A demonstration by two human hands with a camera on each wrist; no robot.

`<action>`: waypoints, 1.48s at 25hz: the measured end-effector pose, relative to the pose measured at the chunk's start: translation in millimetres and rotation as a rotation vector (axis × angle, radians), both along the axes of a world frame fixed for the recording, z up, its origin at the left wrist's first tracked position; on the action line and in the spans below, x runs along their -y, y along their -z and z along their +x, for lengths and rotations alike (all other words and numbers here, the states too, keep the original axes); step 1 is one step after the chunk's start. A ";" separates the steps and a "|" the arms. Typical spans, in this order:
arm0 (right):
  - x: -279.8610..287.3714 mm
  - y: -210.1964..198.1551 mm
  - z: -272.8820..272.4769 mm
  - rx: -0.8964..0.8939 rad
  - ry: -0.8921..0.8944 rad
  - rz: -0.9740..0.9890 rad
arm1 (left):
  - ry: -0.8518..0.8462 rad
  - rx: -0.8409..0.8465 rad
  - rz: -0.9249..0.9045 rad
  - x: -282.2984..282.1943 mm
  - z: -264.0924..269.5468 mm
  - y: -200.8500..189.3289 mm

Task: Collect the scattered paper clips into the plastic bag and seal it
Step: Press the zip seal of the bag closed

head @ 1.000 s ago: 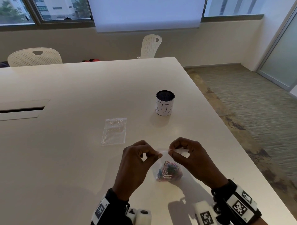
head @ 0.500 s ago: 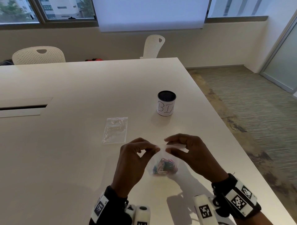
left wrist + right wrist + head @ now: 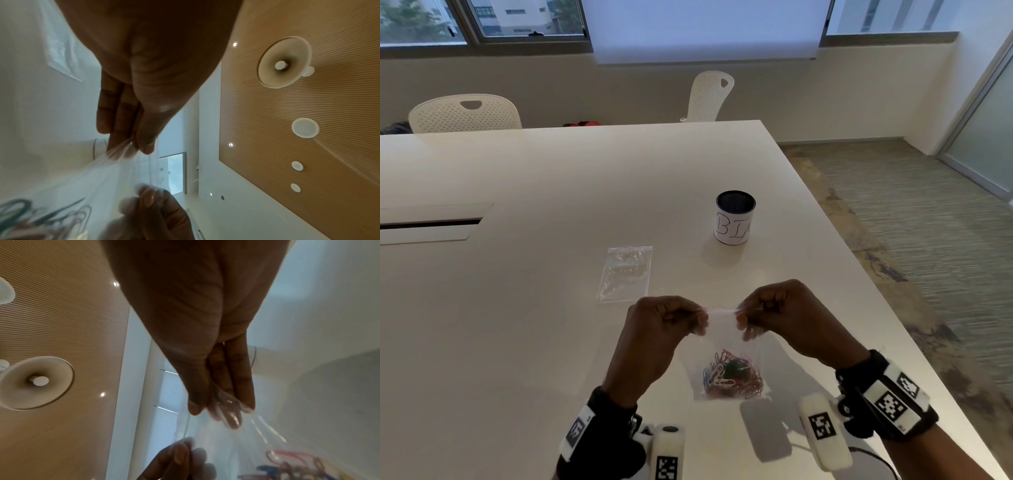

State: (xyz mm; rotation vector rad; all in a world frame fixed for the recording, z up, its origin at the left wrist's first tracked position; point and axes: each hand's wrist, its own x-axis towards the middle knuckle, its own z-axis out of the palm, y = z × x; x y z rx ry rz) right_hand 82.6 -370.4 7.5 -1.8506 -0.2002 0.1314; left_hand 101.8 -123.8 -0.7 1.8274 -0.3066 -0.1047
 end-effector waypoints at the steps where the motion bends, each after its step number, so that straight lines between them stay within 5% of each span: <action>1: -1.4 6.8 4.2 -0.016 0.015 -0.020 | -0.011 -0.042 -0.001 1.4 3.3 6.2; 4: -5.7 28.1 17.3 -0.071 0.112 -0.061 | -0.048 -0.138 -0.003 2.9 15.6 25.0; 8: -13.3 38.5 17.9 -0.112 0.185 -0.382 | -0.066 -0.219 0.037 4.4 32.7 39.8; 15: -18.2 29.0 27.0 -0.400 0.005 -0.131 | -0.036 -0.295 -0.194 5.5 43.5 33.8; 21: -30.9 26.5 27.3 -0.366 -0.016 -0.179 | -0.085 -0.339 -0.246 6.5 47.6 32.3; 27: -46.1 33.9 31.2 -0.520 0.000 0.085 | -0.129 -0.319 -0.456 -0.8 48.3 29.8; 31: -61.5 34.1 34.8 -0.425 -0.068 0.093 | -0.202 -0.302 -0.524 -6.2 46.1 25.2; 37: -76.2 38.6 46.7 -0.422 -0.056 0.146 | -0.352 -0.005 -0.282 -19.4 54.0 19.5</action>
